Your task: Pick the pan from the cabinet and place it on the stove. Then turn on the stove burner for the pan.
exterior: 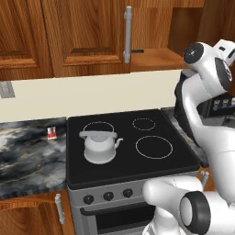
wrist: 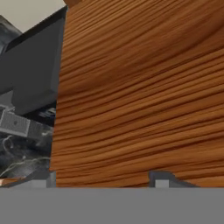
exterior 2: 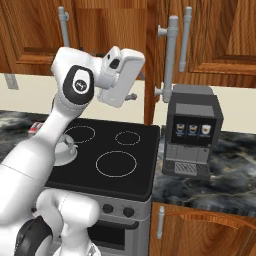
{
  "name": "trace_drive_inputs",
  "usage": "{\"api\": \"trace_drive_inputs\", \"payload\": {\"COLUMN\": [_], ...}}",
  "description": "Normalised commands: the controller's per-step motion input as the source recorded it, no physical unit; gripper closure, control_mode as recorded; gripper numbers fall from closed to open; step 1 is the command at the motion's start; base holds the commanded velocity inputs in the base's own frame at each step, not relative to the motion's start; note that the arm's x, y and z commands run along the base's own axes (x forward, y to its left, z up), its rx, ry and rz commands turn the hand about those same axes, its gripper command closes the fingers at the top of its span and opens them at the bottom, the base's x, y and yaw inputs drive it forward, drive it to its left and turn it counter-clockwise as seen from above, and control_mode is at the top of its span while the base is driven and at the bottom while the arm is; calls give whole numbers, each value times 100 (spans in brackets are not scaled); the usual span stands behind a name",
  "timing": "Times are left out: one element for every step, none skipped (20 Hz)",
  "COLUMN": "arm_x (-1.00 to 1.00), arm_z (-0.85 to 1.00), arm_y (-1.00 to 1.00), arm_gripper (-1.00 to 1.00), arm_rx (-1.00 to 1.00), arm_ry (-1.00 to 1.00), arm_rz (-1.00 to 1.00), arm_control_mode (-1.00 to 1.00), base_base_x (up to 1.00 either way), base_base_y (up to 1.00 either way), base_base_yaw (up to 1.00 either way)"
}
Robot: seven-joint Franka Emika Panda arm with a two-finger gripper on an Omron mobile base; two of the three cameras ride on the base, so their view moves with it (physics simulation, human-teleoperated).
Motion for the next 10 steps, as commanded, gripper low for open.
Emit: {"api": "trace_drive_inputs", "payload": {"arm_x": [0, 0, 0, 0, -16, -22, -22, -21, -16, -11], "arm_z": [0, 0, 0, 0, -2, 0, -1, -8, -8, -6], "arm_y": [-49, -55, -50, -30, 0, 34, 63, 87, 94, 100], "arm_gripper": [-100, -100, -100, -100, -100, -100, -100, -100, -100, -100], "arm_rx": [2, 2, 2, 2, 0, 0, 0, 0, 0, 0], "arm_ry": [8, 8, 7, 3, 0, -3, -5, -7, -8, -11], "arm_rz": [-3, -4, -4, -4, 0, 0, 0, 0, 0, 0], "arm_control_mode": [-100, -100, -100, -100, -100, -100, -100, -100, -100, -100], "base_base_x": [0, 0, 0, 0, 0, 0, 0, 0, 0, 0], "base_base_y": [0, 0, 0, 0, 0, 0, 0, 0, 0, 0], "base_base_yaw": [0, 0, 0, 0, 0, 0, 0, 0, 0, 0]}}
